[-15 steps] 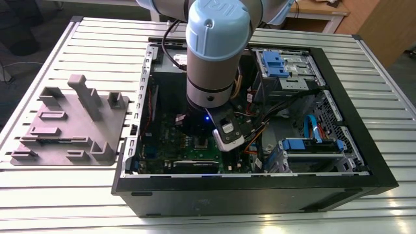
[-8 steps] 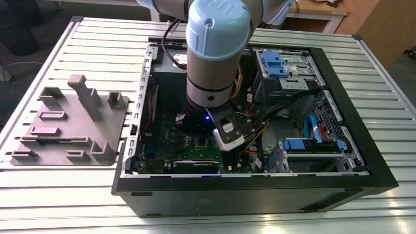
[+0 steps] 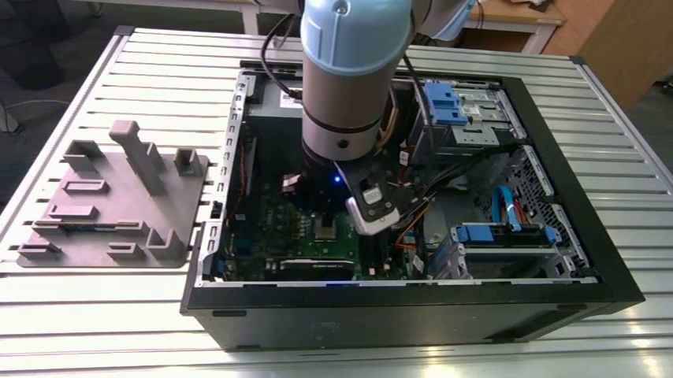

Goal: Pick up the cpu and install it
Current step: 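Place the cpu into insertion slot, then close the cpu cover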

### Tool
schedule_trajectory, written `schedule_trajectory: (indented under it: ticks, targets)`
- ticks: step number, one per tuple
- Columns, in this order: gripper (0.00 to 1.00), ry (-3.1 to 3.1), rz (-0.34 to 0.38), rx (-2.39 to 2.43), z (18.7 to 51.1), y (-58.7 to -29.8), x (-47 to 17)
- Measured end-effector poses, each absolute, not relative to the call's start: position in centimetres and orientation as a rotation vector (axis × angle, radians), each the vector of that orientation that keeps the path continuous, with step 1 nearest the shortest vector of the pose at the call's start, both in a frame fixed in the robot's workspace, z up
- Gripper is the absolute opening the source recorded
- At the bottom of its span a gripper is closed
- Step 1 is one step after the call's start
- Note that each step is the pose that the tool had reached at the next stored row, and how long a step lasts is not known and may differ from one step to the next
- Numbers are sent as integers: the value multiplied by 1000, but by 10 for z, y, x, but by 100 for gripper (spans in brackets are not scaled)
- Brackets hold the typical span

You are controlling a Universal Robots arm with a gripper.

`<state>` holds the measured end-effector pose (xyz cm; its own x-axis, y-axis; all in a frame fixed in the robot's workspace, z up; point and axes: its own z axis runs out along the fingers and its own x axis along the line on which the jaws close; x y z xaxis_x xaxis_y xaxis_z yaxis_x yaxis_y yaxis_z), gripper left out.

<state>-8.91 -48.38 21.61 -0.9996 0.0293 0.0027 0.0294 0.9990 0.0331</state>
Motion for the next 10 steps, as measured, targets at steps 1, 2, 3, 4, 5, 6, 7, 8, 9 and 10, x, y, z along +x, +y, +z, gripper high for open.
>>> schedule_trajectory:
  ticks: [1, 2, 3, 4, 5, 6, 7, 8, 9, 10]
  targets:
    - [10, -3139, -52, -46, 218, -484, -89]
    - [10, -3139, -52, -46, 220, -484, -89]
    - [10, -3139, -52, -46, 223, -484, -89]
    - [10, -3139, -52, -46, 225, -484, -89]
    - [10, -3139, -52, -46, 225, -484, -89]
    - [10, -3139, -52, -46, 225, -484, -89]
    - [10, -3139, -53, -46, 225, -484, -89]
    - [10, -3139, -53, -46, 225, -484, -89]
    - [10, -3139, -52, -46, 225, -484, -89]
    - [10, -3139, -52, -46, 226, -484, -89]
